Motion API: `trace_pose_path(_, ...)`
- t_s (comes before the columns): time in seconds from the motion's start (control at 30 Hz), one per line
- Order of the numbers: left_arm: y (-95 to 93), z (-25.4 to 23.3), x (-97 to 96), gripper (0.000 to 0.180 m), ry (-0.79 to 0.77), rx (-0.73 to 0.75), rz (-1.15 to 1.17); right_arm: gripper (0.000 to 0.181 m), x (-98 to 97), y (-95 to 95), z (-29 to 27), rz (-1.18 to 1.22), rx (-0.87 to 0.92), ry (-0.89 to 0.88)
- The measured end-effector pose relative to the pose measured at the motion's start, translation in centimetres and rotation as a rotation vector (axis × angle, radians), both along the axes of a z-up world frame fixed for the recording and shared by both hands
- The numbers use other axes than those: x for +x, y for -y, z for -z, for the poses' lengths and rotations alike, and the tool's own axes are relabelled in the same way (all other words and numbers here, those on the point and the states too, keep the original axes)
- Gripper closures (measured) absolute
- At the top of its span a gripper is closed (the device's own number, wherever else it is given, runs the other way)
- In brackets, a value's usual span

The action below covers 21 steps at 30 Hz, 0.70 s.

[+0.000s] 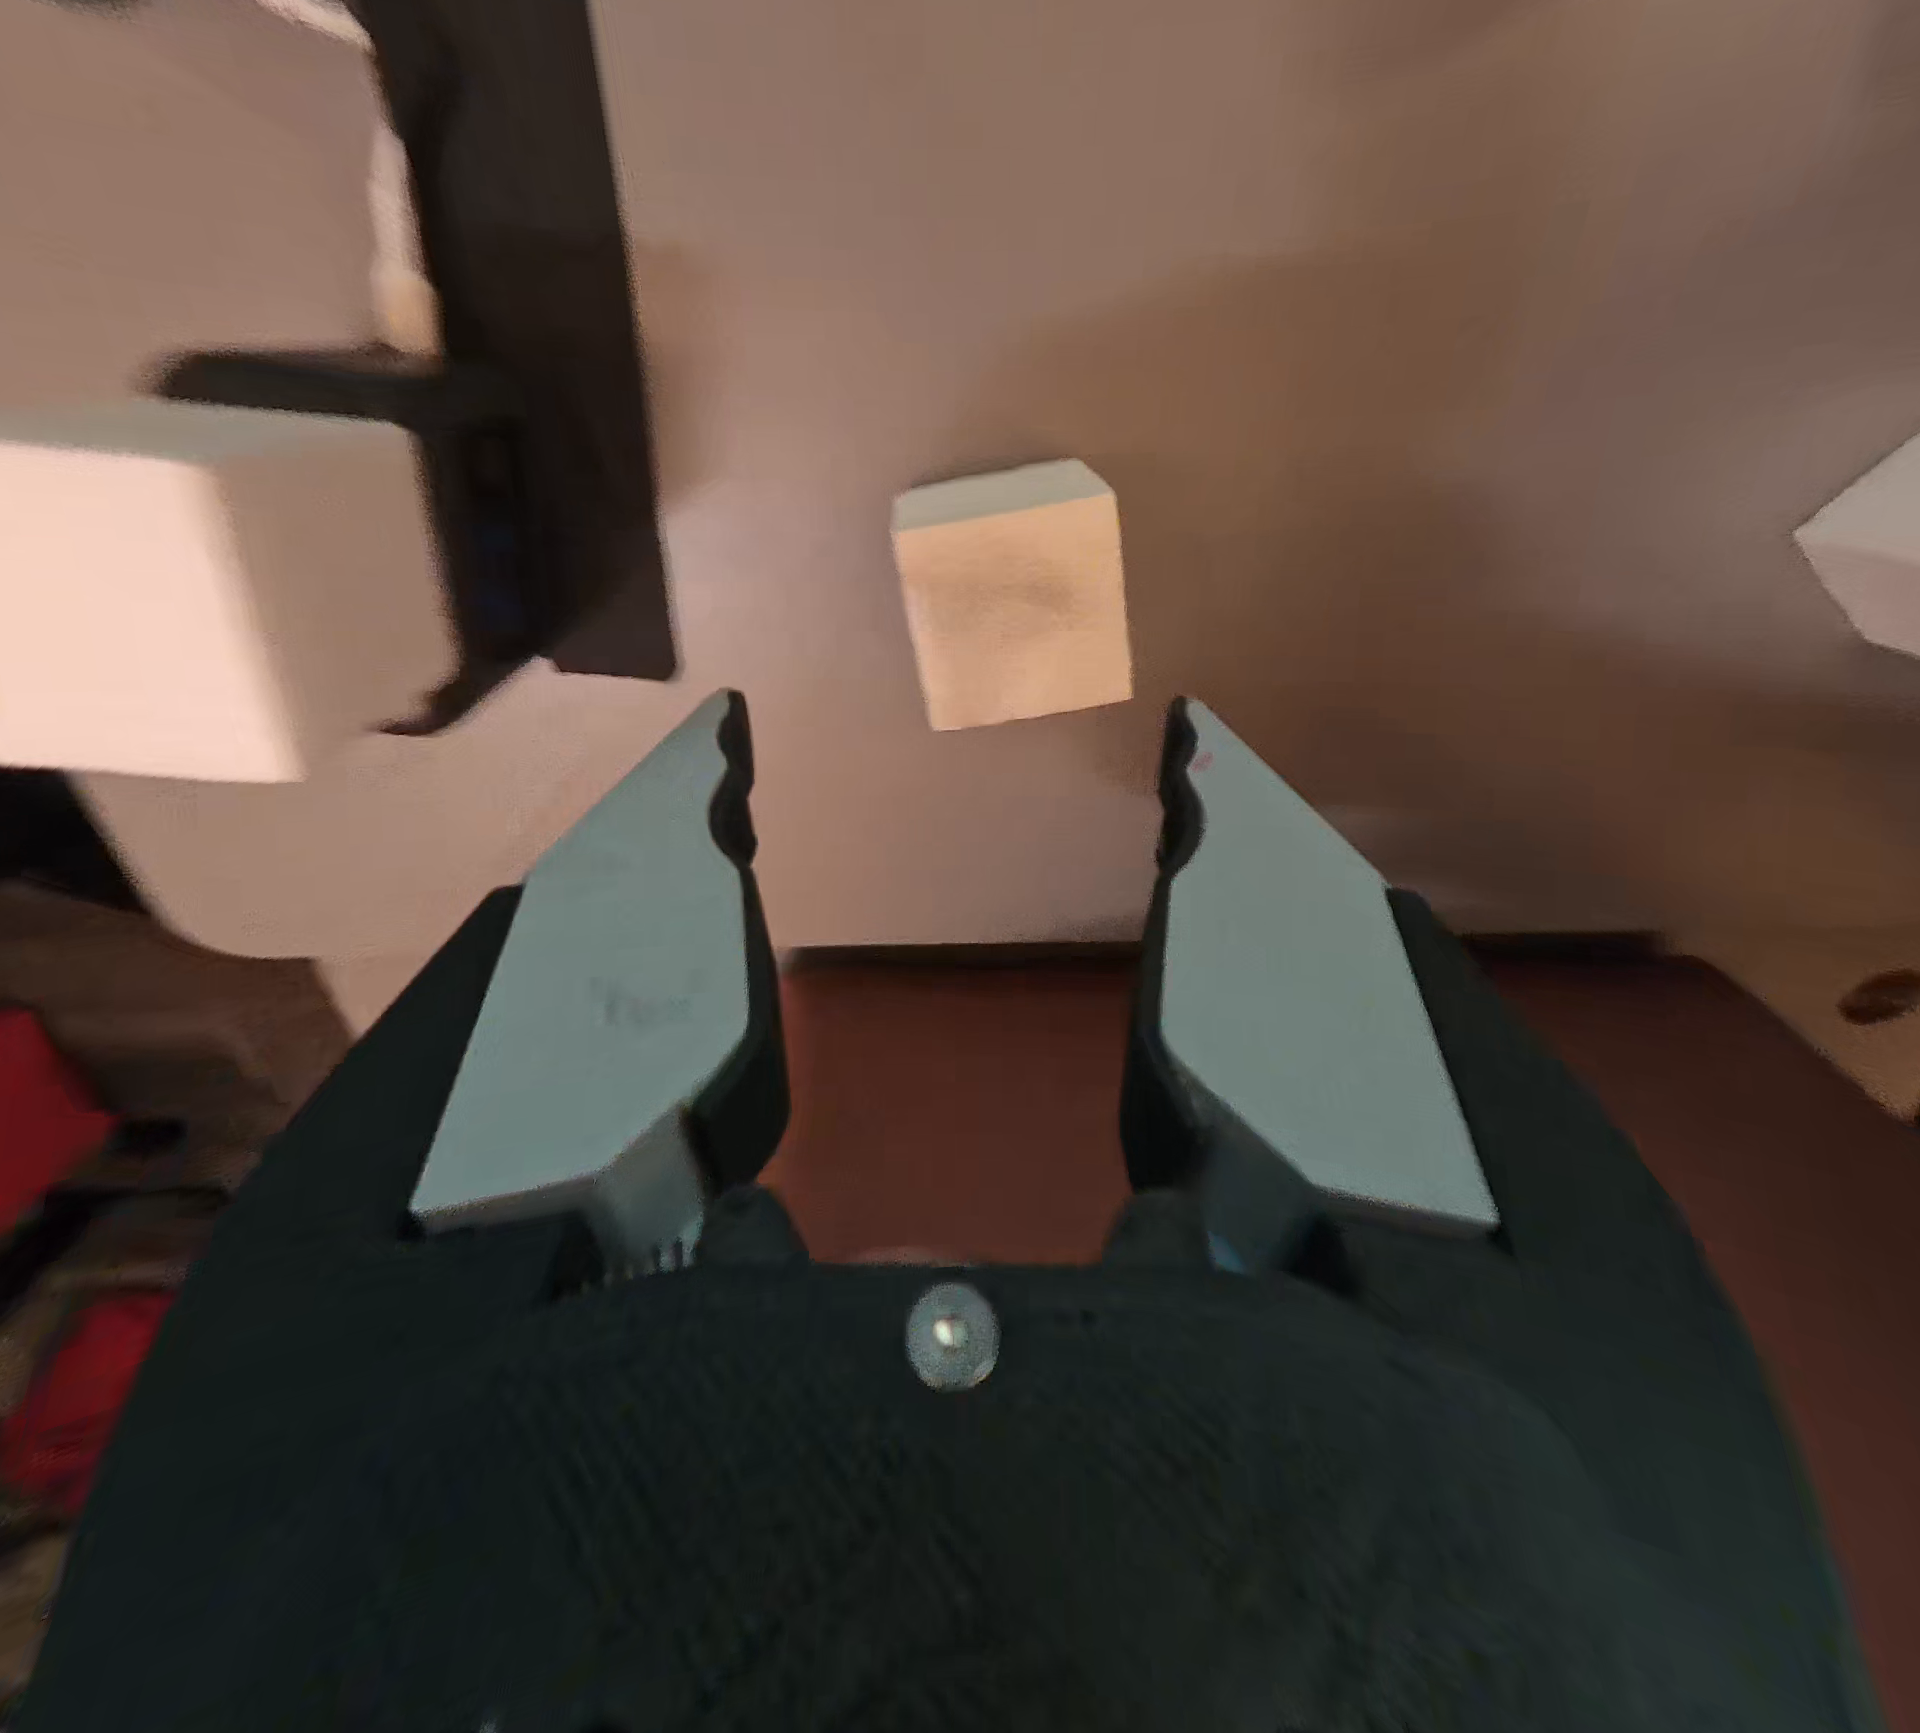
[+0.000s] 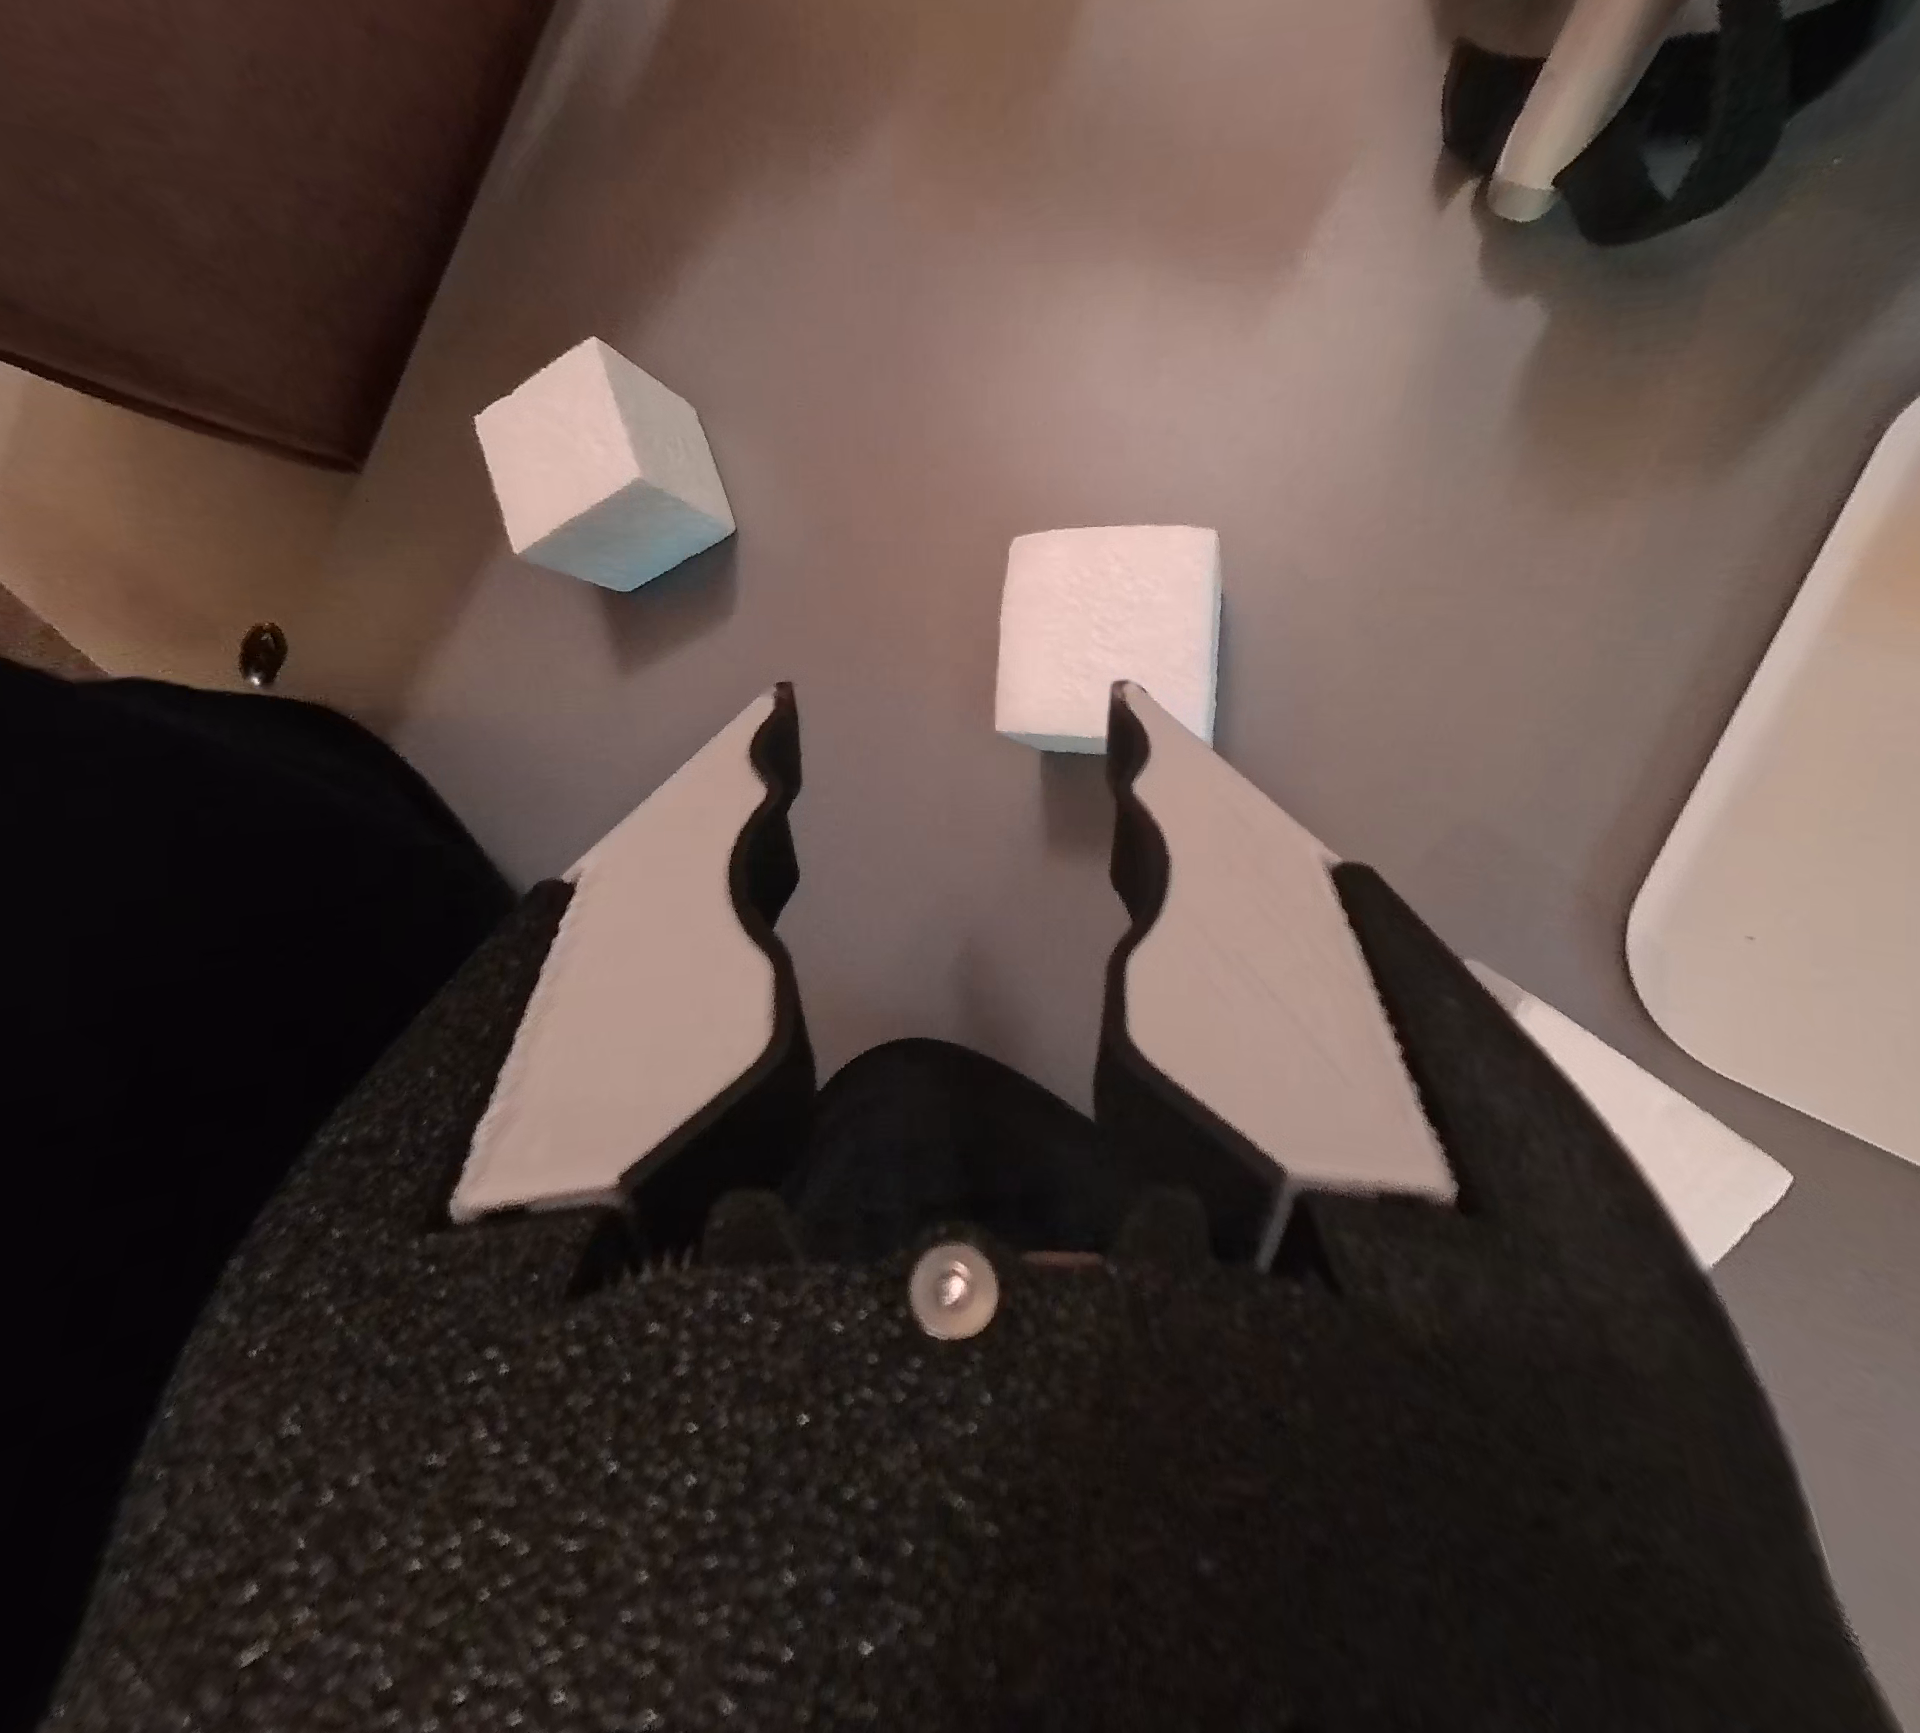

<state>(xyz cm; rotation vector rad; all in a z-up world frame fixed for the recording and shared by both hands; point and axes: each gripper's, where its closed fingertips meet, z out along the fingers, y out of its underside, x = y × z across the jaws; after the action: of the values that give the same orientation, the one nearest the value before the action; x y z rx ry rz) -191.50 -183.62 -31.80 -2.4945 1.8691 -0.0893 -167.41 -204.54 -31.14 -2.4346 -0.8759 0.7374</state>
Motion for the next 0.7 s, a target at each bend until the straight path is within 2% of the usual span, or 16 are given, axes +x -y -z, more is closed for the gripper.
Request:
trace_pose_path(0.07,1.2,2.2,-0.2,0.095,-0.036,-0.065,-0.078,0.122,-0.1,0.1,-0.4,-0.01,0.016,0.0)
trace_pose_path(0.13,1.7,3.7,-0.4,0.106,-0.055,-0.064,-0.112,0.123,-0.1,0.2,-0.7,-0.009,0.027,-0.006)
trace_pose_path(0.2,2.3,4.6,-0.6,0.129,-0.064,-0.067,-0.117,0.123,0.0,0.3,-1.0,-0.004,0.034,-0.015)
trace_pose_path(0.27,2.2,4.6,-0.5,0.129,-0.065,-0.045,-0.119,0.123,0.1,0.4,-1.2,0.0,0.041,-0.021)
trace_pose_path(0.5,-1.1,-3.1,-0.7,0.129,-0.053,0.037,0.094,0.122,0.4,1.0,-1.1,0.002,0.029,-0.04)
trace_pose_path(0.7,-8.1,-7.9,-2.0,0.129,-0.079,0.13,0.077,0.123,0.1,1.0,-0.7,-0.006,0.021,-0.045)
